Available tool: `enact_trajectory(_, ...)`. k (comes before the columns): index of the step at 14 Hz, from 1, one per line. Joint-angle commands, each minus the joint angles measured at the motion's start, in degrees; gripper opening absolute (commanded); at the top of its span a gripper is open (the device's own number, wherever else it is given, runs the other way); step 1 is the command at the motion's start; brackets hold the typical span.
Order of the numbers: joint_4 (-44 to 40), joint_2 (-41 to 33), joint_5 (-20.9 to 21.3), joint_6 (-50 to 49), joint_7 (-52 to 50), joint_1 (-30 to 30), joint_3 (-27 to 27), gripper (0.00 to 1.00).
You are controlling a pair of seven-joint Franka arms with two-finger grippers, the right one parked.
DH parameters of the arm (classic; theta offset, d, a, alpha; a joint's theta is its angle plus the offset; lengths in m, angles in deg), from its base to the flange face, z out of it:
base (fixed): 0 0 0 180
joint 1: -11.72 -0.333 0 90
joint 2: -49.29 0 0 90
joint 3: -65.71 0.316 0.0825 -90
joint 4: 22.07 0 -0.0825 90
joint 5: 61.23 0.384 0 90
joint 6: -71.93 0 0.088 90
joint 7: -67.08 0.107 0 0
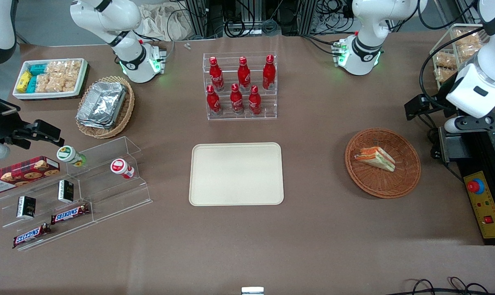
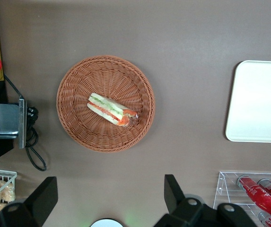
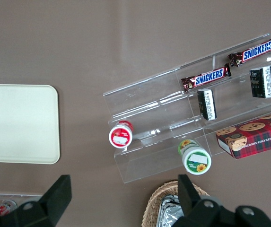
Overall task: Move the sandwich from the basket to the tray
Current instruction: 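Move the left gripper over the sandwich in the wicker basket, then lower the left gripper and close it on the wrapped sandwich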
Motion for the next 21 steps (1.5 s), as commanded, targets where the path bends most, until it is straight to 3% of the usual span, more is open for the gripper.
enact_trajectory(1, 1.7, -2.1, -0.6, -0.9, 0.3, 0.8, 1.0, 1.00)
enact_trajectory(8, 3.2, -0.6, 0.1, -1.7, -1.6, 0.5, 1.0, 1.00)
enact_trajectory(13, 14.8, 0.0, 0.6, 7.0, -4.6, -1.5, 1.0, 1.00)
enact_trajectory(16, 22.4, 0.7, 0.8, 13.8, -18.0, -1.0, 0.8, 1.00)
enact_trajectory(21, 27.8, 5.7, 0.8, 25.6, -39.0, -1.1, 0.7, 1.00)
